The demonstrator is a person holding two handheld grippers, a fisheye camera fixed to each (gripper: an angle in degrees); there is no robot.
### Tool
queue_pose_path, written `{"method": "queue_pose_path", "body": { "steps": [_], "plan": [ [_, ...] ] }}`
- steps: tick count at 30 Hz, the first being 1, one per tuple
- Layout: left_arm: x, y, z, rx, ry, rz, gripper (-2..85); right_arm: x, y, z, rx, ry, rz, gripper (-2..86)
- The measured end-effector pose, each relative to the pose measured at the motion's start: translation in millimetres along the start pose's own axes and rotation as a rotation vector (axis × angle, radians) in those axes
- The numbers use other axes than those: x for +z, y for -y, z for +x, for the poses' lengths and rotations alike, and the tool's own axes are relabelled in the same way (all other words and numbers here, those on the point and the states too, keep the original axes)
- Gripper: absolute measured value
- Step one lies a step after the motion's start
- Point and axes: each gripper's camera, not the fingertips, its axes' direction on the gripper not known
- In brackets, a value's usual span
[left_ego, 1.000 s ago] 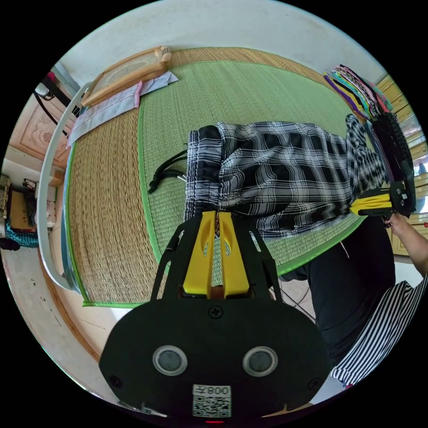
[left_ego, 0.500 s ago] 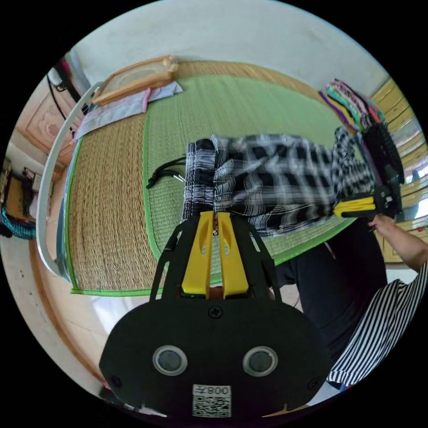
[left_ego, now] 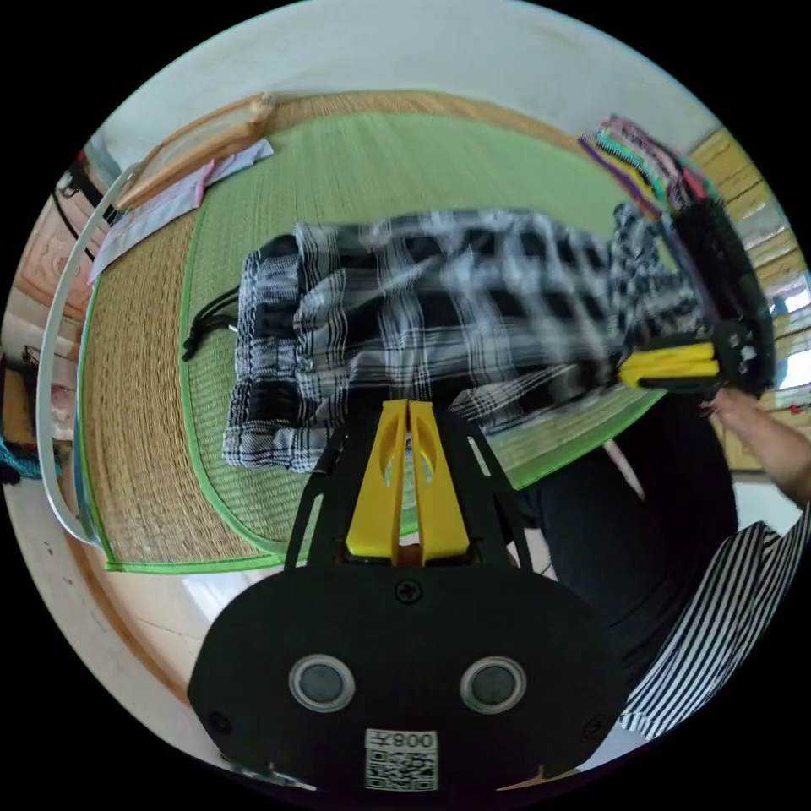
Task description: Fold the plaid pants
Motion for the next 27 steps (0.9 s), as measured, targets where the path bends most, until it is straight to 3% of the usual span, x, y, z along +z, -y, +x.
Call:
{"method": "queue_pose_path", "body": {
  "steps": [13,22,27],
  "plan": [
    [24.7,-3.9,-3.7,-0.082,-0.019,-0.027,0.0,29.7,-31.9,16.9,0.016,0.063,0.064,0.1],
    [29.6,6.2,1.7,-0.176,0.012,0.034,0.1,42.0,-93.4,73.3,0.133,0.2,0.166,0.1],
    [33.8,26.7,26.2,-0.094,-0.053,0.08,0.1,71.6,-104.8,100.5,0.168,0.297,0.181,0.2]
  ]
}}
